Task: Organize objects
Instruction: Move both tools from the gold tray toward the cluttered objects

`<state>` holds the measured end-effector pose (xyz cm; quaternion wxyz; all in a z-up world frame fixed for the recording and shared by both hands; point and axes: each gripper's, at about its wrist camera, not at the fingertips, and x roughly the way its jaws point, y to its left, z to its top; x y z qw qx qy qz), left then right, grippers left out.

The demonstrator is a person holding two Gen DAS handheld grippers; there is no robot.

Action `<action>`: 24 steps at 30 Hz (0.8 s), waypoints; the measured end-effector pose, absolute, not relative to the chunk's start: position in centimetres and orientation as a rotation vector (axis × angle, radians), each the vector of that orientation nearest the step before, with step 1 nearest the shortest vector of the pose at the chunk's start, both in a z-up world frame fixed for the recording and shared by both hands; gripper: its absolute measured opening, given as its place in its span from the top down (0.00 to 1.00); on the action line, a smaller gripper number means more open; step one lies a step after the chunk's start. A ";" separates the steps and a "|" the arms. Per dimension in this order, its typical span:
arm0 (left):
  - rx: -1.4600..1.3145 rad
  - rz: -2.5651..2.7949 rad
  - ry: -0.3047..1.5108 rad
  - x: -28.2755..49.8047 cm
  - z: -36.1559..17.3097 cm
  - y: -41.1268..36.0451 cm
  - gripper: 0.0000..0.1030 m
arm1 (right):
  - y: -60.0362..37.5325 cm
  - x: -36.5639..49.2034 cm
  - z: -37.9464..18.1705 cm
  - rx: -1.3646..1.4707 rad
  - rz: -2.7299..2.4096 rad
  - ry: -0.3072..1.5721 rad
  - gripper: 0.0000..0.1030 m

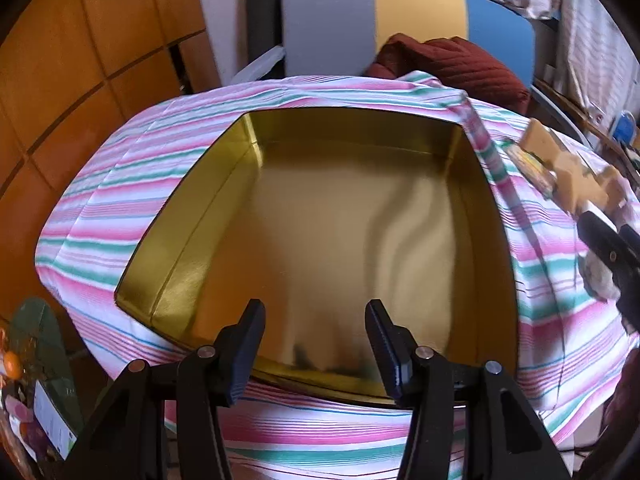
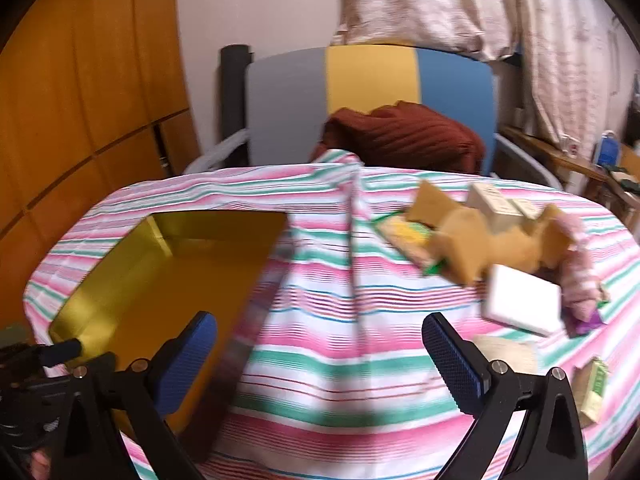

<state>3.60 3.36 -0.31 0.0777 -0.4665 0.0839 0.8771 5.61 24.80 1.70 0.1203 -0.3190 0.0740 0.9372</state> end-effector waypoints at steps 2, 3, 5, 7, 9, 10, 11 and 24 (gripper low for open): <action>-1.358 2.607 0.282 4.1 -0.2 4.4 0.49 | 26.3 6.4 1.6 -0.922 2.693 0.217 0.00; -1.352 2.605 0.285 4.3 -0.2 4.6 0.49 | 27.1 6.8 1.5 -0.919 2.677 0.224 0.00; -1.315 2.587 0.320 4.7 0.0 5.7 0.49 | 29.0 8.1 1.4 -0.900 2.635 0.239 0.00; -1.276 2.579 0.361 5.2 0.1 6.7 0.49 | 30.5 9.3 1.3 -0.880 2.596 0.243 0.00; -1.227 2.567 0.405 5.8 0.5 8.0 0.49 | 32.2 10.4 1.2 -0.862 2.557 0.239 0.00; -1.207 2.559 0.417 6.1 0.7 8.5 0.49 | 33.0 10.9 1.2 -0.857 2.537 0.236 0.00; -1.182 2.544 0.427 6.4 0.9 9.2 0.49 | 34.0 11.6 1.2 -0.847 2.512 0.237 0.00; -1.145 2.273 0.397 7.8 1.0 16.4 0.49 | 44.3 19.3 -1.2 -0.827 2.241 0.414 0.11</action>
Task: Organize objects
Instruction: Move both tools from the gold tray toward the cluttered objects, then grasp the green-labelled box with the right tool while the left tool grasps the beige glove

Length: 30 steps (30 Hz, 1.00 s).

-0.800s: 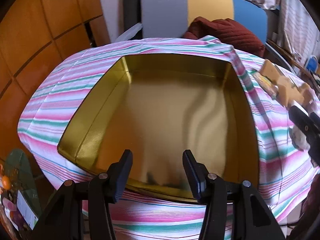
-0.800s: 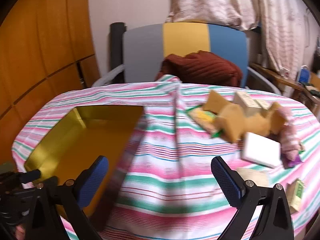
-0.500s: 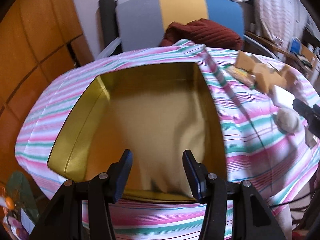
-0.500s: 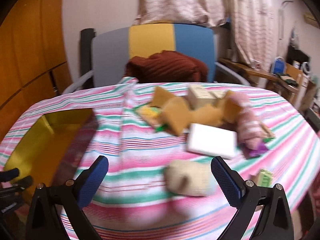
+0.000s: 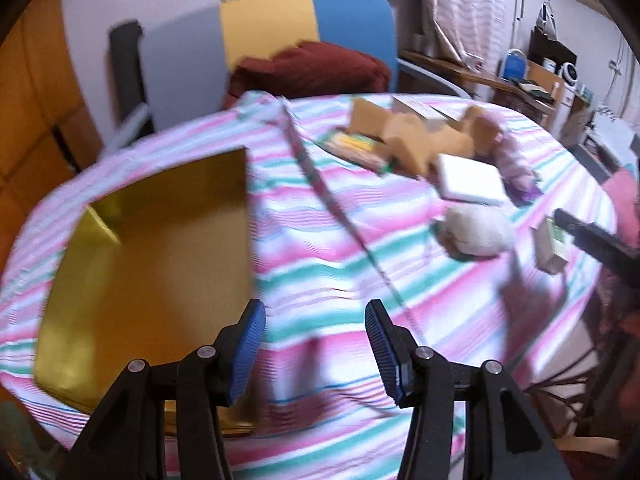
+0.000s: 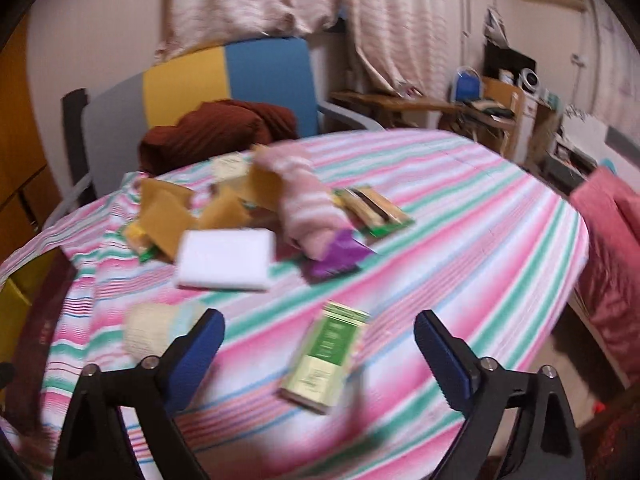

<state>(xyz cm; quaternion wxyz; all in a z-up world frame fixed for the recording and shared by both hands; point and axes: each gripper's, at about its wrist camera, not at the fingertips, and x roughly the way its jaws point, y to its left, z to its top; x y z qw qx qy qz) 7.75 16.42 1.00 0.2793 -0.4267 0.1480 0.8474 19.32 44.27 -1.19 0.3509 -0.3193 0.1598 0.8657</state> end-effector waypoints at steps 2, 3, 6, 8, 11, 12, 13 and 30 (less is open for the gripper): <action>-1.179 2.218 0.358 7.8 0.5 17.2 0.49 | 45.5 19.4 -2.2 -0.858 2.219 0.462 0.21; -1.180 2.210 0.350 7.8 0.4 17.5 0.49 | 45.9 19.3 -2.7 -0.874 2.213 0.476 0.27; -1.153 2.208 0.374 8.3 0.5 18.4 0.49 | 46.5 19.2 -3.6 -0.909 2.208 0.501 0.29; -1.122 2.216 0.429 8.7 0.4 19.6 0.49 | 46.7 19.1 -4.3 -0.922 2.210 0.533 0.29; -1.112 2.200 0.439 8.6 0.2 20.6 0.49 | 46.7 18.6 -5.2 -0.956 2.239 0.566 0.42; -1.109 2.193 0.437 8.6 0.2 20.9 0.49 | 46.6 18.4 -5.3 -0.965 2.240 0.550 0.44; -1.109 2.182 0.435 8.6 0.1 21.2 0.49 | 46.3 18.3 -5.4 -0.968 2.244 0.515 0.46; -1.138 1.889 0.178 6.0 0.1 28.7 0.29 | 46.8 18.2 -5.9 -0.955 2.259 0.513 0.65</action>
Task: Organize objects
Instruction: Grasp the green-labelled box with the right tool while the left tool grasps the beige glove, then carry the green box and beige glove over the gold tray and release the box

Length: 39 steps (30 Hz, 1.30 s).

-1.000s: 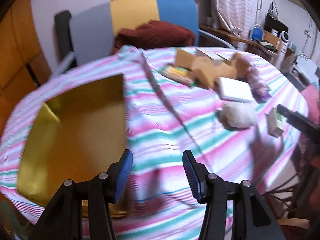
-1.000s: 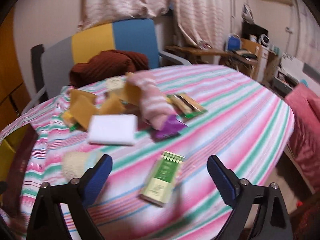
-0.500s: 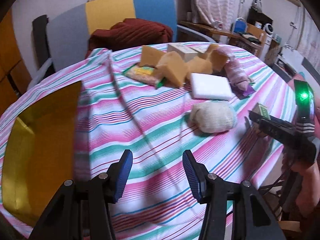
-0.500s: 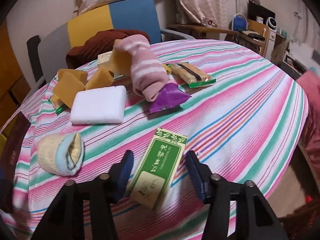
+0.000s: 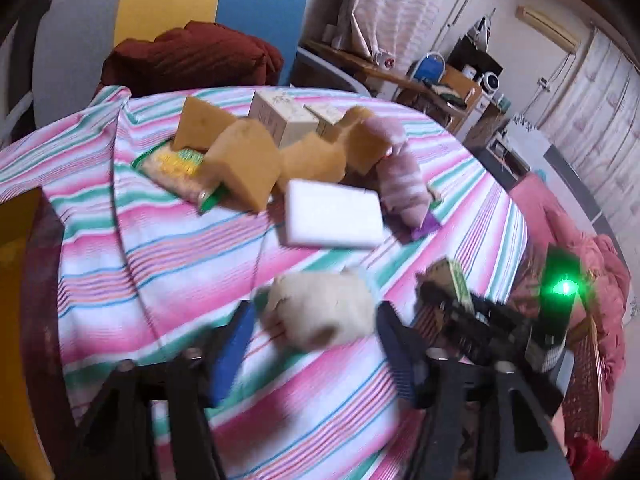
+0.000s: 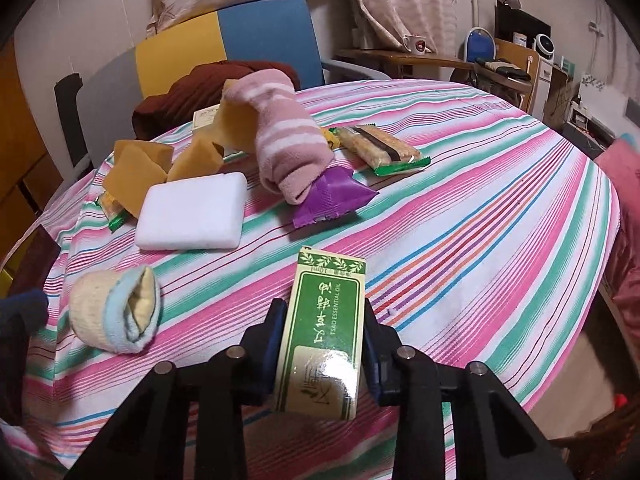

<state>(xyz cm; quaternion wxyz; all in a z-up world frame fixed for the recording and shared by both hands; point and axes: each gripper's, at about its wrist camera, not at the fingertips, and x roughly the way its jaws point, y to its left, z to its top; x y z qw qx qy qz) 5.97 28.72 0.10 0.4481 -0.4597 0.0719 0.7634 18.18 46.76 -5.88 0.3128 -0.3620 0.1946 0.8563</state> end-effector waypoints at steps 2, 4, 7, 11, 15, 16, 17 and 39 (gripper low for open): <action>-1.115 1.879 0.209 6.3 0.1 29.9 0.25 | 46.7 18.2 -5.9 -0.950 2.257 0.515 0.65; -1.103 1.875 0.232 6.7 -0.2 30.8 0.25 | 46.8 18.1 -5.9 -0.950 2.258 0.517 0.64; -1.104 1.882 0.276 6.9 -1.1 32.3 0.25 | 46.8 18.1 -5.8 -0.951 2.257 0.512 0.64; -1.099 1.945 0.345 6.6 -2.5 33.4 0.25 | 46.7 17.8 -5.8 -0.958 2.255 0.495 0.64; -1.159 1.903 0.335 6.1 -3.9 33.2 0.25 | 46.7 17.8 -5.8 -0.957 2.255 0.496 0.64; -1.192 1.886 0.305 5.8 -4.2 33.0 0.25 | 46.8 17.8 -5.8 -0.956 2.255 0.498 0.64; -1.219 1.864 0.245 5.4 -4.5 32.5 0.25 | 46.7 17.8 -5.8 -0.955 2.255 0.499 0.64; -1.145 1.952 0.226 6.2 -3.6 28.7 0.35 | 45.8 17.6 -5.3 -0.940 2.307 0.520 0.70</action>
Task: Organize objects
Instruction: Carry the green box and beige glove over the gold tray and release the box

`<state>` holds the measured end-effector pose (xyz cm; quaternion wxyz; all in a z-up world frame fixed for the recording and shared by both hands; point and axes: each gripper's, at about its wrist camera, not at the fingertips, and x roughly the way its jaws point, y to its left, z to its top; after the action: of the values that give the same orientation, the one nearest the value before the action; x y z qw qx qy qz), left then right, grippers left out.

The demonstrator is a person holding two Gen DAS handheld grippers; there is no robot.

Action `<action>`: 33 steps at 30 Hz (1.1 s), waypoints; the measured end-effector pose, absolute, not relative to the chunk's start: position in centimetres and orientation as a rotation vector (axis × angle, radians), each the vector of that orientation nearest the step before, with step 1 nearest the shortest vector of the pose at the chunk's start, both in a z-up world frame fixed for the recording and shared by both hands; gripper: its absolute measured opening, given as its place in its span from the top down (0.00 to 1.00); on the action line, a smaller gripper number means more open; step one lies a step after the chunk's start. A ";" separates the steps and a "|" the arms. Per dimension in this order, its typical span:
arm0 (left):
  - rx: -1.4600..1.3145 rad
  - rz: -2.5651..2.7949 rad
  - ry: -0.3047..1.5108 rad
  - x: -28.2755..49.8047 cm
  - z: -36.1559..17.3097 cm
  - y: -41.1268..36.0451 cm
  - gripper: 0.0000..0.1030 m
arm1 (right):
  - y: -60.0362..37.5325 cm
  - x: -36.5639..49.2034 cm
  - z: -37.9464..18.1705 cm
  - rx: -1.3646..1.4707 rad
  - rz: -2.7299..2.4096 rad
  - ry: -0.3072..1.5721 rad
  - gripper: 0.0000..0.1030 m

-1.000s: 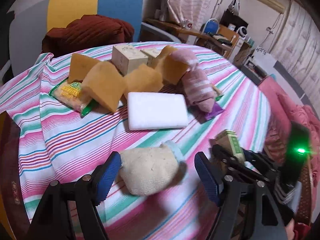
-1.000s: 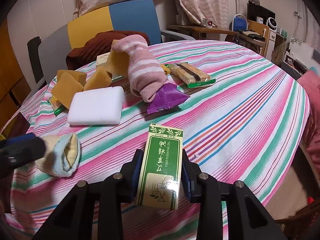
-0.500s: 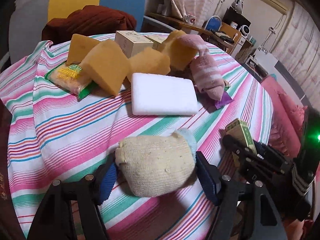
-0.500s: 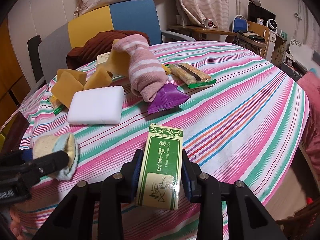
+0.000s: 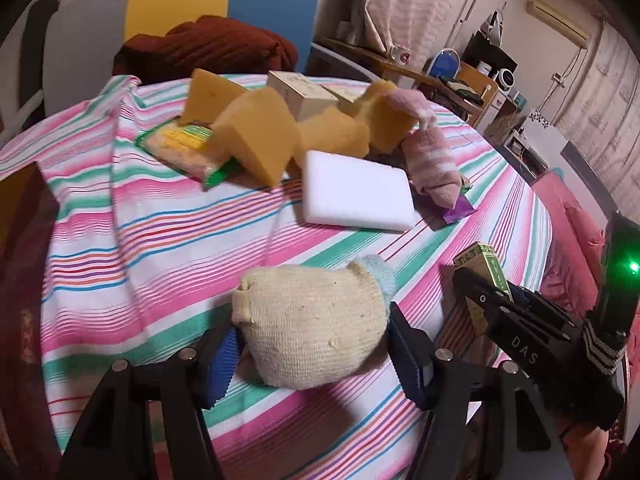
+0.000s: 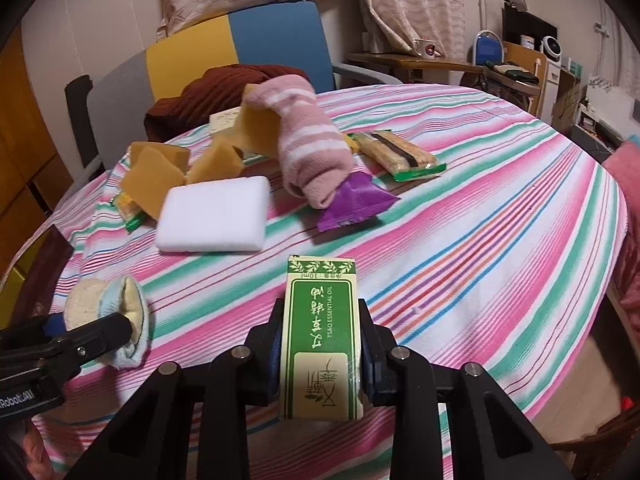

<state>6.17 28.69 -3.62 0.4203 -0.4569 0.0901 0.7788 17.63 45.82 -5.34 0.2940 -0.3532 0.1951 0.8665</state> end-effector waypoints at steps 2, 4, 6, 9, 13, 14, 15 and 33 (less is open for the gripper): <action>-1.130 1.957 0.219 6.3 -3.1 27.7 0.35 | 45.3 17.5 -5.1 -0.940 2.323 0.522 0.70; -1.121 1.965 0.209 6.2 -2.5 26.7 0.35 | 44.9 17.3 -4.9 -0.943 2.342 0.521 0.70; -1.121 1.973 0.196 6.1 -2.0 25.5 0.35 | 44.3 17.1 -4.7 -0.943 2.360 0.517 0.70; -1.118 1.986 0.162 5.8 -1.1 23.6 0.35 | 43.1 16.7 -4.2 -0.946 2.406 0.510 0.70; -1.068 2.025 0.153 5.6 0.6 21.5 0.35 | 41.0 16.1 -3.1 -0.946 2.478 0.472 0.70; -1.047 2.053 0.161 5.4 1.3 20.5 0.34 | 40.3 15.8 -2.8 -0.947 2.501 0.462 0.70; -1.041 2.064 0.160 5.2 1.6 20.2 0.34 | 39.6 15.5 -2.5 -0.951 2.524 0.456 0.70; -1.139 2.434 -0.046 -3.0 1.7 3.9 0.34 | 25.1 6.2 1.8 -1.053 2.905 0.387 0.70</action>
<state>-3.03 3.93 1.75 0.2252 -0.4129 -0.0168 0.8823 6.19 25.09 1.80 0.0139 -0.3380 0.1242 0.9328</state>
